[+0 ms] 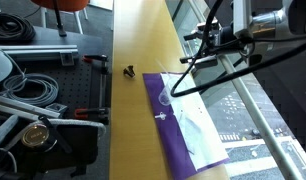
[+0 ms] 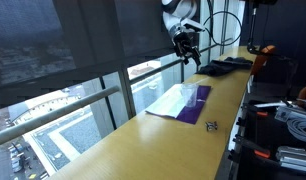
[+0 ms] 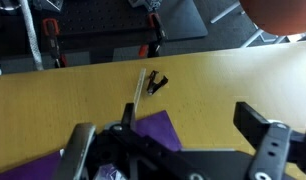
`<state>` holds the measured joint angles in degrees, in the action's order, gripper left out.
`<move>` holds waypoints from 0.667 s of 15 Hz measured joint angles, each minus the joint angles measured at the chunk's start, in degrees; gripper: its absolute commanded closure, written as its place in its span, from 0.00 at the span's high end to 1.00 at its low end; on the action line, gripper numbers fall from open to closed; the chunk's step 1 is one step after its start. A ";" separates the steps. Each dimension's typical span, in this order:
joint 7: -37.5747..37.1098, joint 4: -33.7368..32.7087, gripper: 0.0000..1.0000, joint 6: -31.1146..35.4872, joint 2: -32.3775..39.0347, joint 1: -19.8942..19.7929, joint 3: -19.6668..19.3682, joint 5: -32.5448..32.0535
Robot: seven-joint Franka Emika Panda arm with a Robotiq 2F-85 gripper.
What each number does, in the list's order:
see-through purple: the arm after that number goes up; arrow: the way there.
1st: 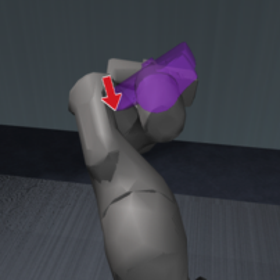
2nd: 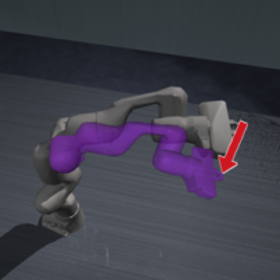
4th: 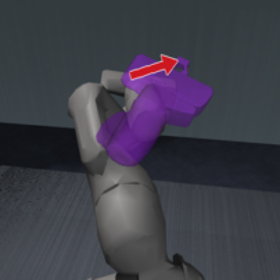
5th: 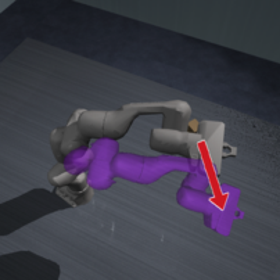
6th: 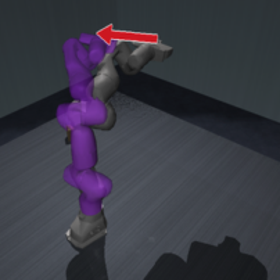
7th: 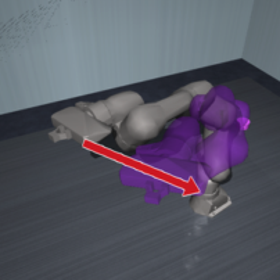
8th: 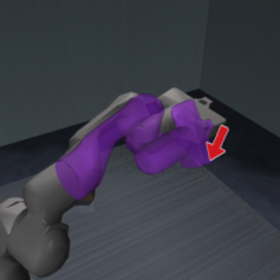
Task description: Place the straw in the cup
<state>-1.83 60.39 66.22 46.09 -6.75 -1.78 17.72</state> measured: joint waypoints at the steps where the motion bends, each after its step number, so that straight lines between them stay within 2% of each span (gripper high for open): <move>1: 0.79 2.60 1.00 1.05 -2.34 0.94 0.00 -1.27; 5: 5.11 13.85 1.00 6.56 -11.11 4.96 0.41 -7.84; 10: 15.23 29.31 1.00 21.26 -18.60 6.74 1.49 -17.40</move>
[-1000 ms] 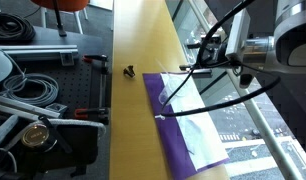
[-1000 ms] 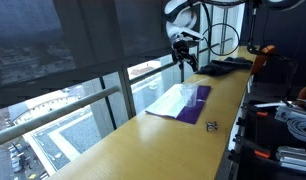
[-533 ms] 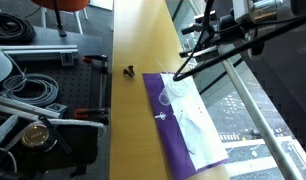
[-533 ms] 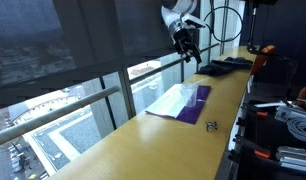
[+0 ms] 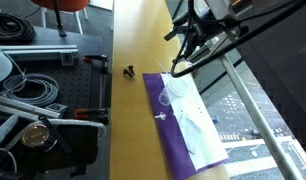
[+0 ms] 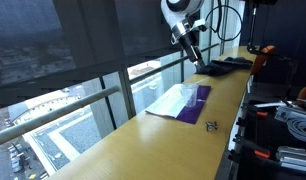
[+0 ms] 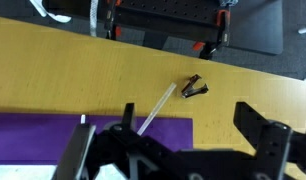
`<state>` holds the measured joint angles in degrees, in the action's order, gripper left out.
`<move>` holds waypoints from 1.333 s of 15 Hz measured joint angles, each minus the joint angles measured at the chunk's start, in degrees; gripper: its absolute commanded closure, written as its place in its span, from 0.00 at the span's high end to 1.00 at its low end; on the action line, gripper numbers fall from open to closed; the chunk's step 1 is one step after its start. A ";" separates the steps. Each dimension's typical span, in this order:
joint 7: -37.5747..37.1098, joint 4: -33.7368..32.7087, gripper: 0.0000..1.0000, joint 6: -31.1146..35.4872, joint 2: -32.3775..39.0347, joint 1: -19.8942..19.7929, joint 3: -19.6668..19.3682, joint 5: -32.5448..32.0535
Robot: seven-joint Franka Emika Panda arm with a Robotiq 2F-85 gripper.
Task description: Place the straw in the cup
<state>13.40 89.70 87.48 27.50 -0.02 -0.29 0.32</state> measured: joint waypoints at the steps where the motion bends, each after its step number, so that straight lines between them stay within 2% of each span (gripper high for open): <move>1: 1.75 3.12 1.00 3.30 -1.50 0.00 0.19 -1.31; 4: 6.00 12.36 1.00 12.01 -7.36 0.01 1.23 -3.72; 9: 12.51 28.33 1.00 22.89 -19.79 0.49 3.67 -6.84; 13: 19.80 41.22 1.00 31.28 -27.94 0.29 3.16 -12.80; 16: 25.52 46.22 1.00 36.24 -31.41 0.20 1.91 -17.16; 20: 32.58 47.38 1.00 43.51 -32.66 0.37 1.49 -19.42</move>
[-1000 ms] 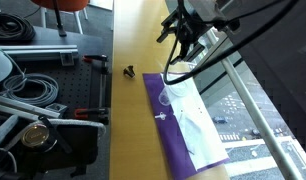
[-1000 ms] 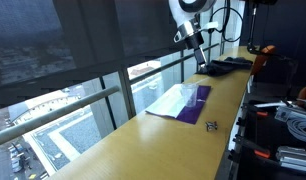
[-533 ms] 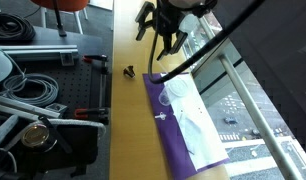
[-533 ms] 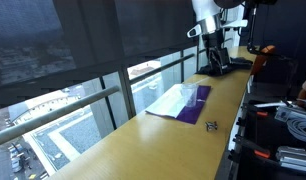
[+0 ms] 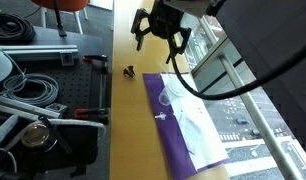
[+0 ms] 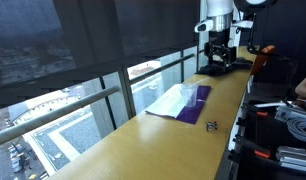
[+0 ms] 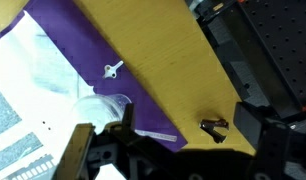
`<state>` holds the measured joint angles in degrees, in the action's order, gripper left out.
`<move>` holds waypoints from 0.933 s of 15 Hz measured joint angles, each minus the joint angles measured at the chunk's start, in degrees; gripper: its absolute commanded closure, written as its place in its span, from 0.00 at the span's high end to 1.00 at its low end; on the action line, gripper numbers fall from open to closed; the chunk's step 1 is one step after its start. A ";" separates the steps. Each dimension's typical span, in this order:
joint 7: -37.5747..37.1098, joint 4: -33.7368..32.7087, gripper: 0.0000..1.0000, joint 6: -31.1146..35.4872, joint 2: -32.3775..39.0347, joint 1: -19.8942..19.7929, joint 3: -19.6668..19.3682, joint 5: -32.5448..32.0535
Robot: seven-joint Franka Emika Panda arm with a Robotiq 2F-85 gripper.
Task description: Place the straw in the cup
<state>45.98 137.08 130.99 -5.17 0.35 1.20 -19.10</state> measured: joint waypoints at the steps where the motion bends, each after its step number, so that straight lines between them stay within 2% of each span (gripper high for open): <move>1: 1.56 0.01 1.00 1.93 0.18 0.16 0.01 0.00; 8: 6.94 0.30 1.00 13.41 4.56 0.48 0.05 0.00; 14: 8.01 1.50 1.00 18.23 5.78 0.43 0.04 0.01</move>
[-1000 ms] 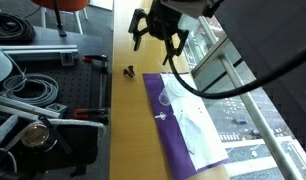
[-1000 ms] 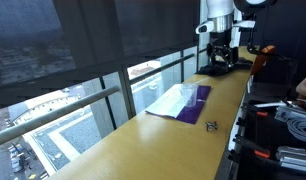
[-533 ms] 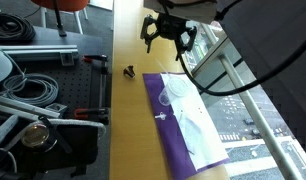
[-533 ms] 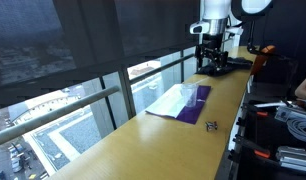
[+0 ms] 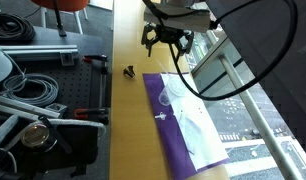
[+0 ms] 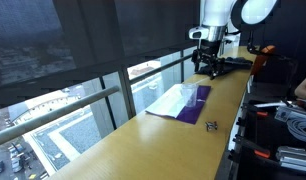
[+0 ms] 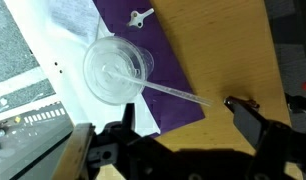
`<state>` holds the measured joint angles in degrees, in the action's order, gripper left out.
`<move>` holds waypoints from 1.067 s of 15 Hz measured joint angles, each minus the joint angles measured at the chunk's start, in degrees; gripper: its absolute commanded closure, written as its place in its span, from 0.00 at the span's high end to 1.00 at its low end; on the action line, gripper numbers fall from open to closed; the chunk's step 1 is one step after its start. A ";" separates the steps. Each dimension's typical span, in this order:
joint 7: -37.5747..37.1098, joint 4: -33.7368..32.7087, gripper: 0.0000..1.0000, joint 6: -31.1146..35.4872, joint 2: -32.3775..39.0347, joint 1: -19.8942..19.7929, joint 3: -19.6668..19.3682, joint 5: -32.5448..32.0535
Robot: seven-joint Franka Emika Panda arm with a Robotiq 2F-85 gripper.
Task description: Place the straw in the cup
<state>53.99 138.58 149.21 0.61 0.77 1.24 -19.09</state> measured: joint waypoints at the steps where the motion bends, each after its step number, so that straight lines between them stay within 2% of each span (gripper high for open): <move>1: 0.06 0.02 1.00 0.50 0.05 -0.09 -0.01 0.00; 16: 0.48 -0.79 1.00 3.57 1.64 -1.10 -1.01 0.00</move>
<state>54.47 137.79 152.78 2.25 -0.33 0.23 -19.09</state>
